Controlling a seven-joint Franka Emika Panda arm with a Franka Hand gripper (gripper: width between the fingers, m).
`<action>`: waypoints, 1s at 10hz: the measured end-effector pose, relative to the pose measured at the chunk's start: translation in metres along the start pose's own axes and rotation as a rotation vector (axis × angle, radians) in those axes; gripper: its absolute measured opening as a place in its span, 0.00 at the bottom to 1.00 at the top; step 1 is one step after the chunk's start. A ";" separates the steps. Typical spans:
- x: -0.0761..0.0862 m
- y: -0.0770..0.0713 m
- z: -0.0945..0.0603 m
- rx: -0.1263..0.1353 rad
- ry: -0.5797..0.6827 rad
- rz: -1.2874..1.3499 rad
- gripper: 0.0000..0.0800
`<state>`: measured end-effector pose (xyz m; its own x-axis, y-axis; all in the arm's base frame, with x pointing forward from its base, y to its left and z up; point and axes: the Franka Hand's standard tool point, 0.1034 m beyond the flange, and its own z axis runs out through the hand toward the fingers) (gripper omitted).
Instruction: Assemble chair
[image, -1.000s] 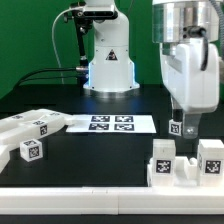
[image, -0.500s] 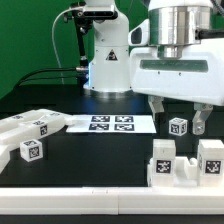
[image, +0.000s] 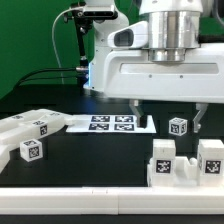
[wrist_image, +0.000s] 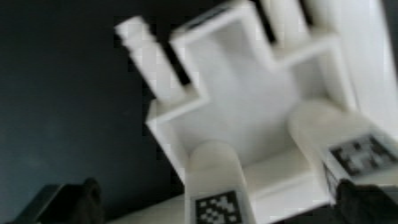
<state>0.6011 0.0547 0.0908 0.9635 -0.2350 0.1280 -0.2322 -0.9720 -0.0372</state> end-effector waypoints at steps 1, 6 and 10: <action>0.002 0.008 0.001 0.005 -0.004 -0.142 0.81; 0.006 0.021 0.004 0.001 0.050 -0.227 0.81; -0.001 0.028 0.016 -0.008 0.156 -0.207 0.81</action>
Offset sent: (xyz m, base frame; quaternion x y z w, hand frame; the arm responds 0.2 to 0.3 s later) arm 0.0000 0.0000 0.0000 0.0000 0.0000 -0.0650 0.9979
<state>0.5961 0.0274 0.0741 0.9586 -0.0285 0.2835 -0.0338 -0.9993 0.0136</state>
